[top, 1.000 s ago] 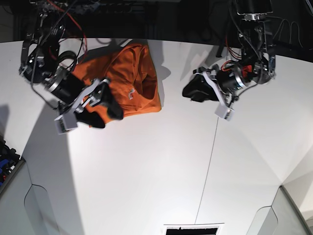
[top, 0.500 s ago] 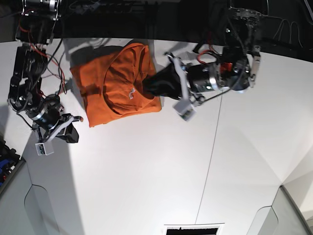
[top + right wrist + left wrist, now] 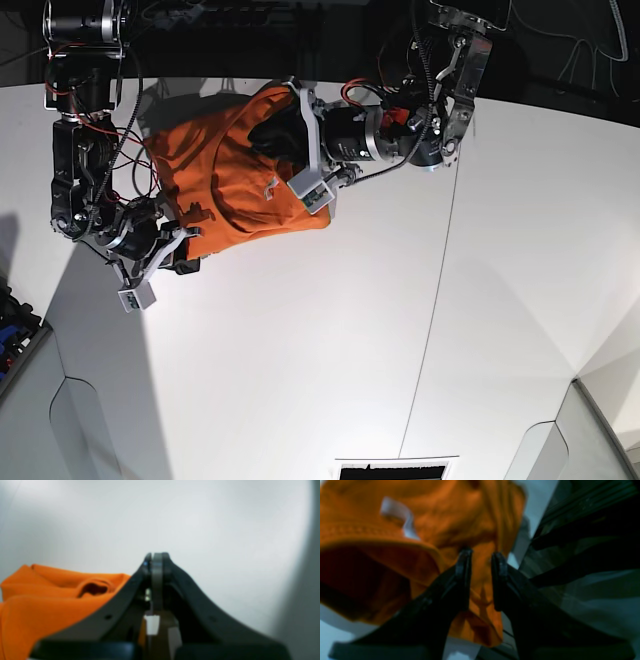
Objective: Layout the t-shirt on the table in an organized manner, then fold the t-shirt properly
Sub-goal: 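Press and tuck the folded bundle with both grippers to square it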
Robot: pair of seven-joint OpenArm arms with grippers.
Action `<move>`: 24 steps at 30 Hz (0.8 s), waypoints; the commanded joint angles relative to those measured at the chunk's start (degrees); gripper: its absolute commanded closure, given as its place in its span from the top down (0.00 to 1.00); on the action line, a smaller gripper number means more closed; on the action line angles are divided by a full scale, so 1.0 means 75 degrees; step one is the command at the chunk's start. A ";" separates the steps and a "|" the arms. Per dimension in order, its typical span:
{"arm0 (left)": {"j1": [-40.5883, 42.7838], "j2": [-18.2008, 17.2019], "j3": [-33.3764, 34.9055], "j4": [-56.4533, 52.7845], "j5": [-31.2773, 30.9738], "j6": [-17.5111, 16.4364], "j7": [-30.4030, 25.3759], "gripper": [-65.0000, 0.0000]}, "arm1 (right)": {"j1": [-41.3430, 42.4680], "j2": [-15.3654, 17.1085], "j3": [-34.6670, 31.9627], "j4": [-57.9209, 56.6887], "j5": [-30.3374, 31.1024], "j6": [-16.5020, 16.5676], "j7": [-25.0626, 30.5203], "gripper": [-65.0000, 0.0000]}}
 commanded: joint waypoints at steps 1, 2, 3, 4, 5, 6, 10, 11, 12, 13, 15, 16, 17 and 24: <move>-0.0082 -0.0017 0.0003 -0.0052 -0.0061 -0.0069 -0.0207 0.22 | 0.0204 0.0082 -0.0009 0.0102 0.0122 0.0181 0.0184 0.00; -0.0082 -0.0076 -0.0006 -0.0210 0.0108 -0.0069 -0.0286 0.22 | 0.0207 0.0082 -0.0020 0.0102 0.0122 0.0198 0.0184 0.00; -0.0102 -0.0157 -0.0012 -0.0358 0.0274 -0.0069 -0.0361 0.22 | 0.0204 0.0082 -0.0023 0.0102 0.0125 0.0198 0.0178 0.00; -0.0146 -0.0251 -0.0012 -0.0507 0.0417 -0.0069 -0.0437 0.22 | 0.0201 0.0082 -0.0023 0.0102 0.0122 0.0198 0.0154 0.00; -0.0207 -0.0376 -0.0012 -0.0627 0.0565 -0.0069 -0.0560 0.22 | 0.0187 0.0087 -0.0023 0.0105 0.0122 0.0198 0.0102 0.00; -0.0280 -0.0516 -0.0012 -0.0717 0.0676 -0.0069 -0.0734 0.22 | 0.0184 0.0087 -0.0023 0.0105 0.0125 0.0198 -0.0015 0.00; -0.0804 -0.0839 -0.0125 -0.0892 0.1040 -0.0069 -0.1102 0.23 | 0.0172 0.0137 -0.0023 0.0105 0.0766 0.0239 -0.0734 0.00; -0.0973 -0.0874 -0.0125 -0.0918 0.1204 -0.0069 -0.1107 0.23 | 0.0152 0.0184 -0.0023 0.0119 0.1093 0.0309 -0.0874 0.00; -0.1148 -0.0874 -0.0125 -0.0973 0.1378 -0.0069 -0.1113 0.23 | 0.0131 0.0230 -0.0020 0.0134 0.1399 0.0350 -0.0994 0.00; -0.1335 -0.0874 -0.0125 -0.1055 0.1536 -0.0069 -0.1116 0.23 | 0.0096 0.0265 -0.0020 0.0160 0.1635 0.0350 -0.1102 0.00; -0.1693 -0.0874 -0.0125 -0.1259 0.1728 -0.0069 -0.1157 0.23 | -0.0038 0.0300 -0.0023 0.0297 0.2037 0.0347 -0.1294 0.00; -0.1853 -0.0877 -0.0125 -0.1370 0.1836 -0.0069 -0.1241 0.23 | -0.0131 0.0297 -0.0020 0.0396 0.2224 0.0347 -0.1343 0.00; -0.2011 -0.0874 -0.0122 -0.1498 0.1961 -0.0069 -0.1355 0.23 | -0.0245 0.0294 -0.0023 0.0495 0.2381 0.0350 -0.1411 0.00; -0.3022 -0.0868 0.0128 -0.2282 0.2340 -0.0069 -0.1976 0.23 | -0.1306 0.0268 -0.0023 0.1542 0.2471 0.0376 -0.1556 0.00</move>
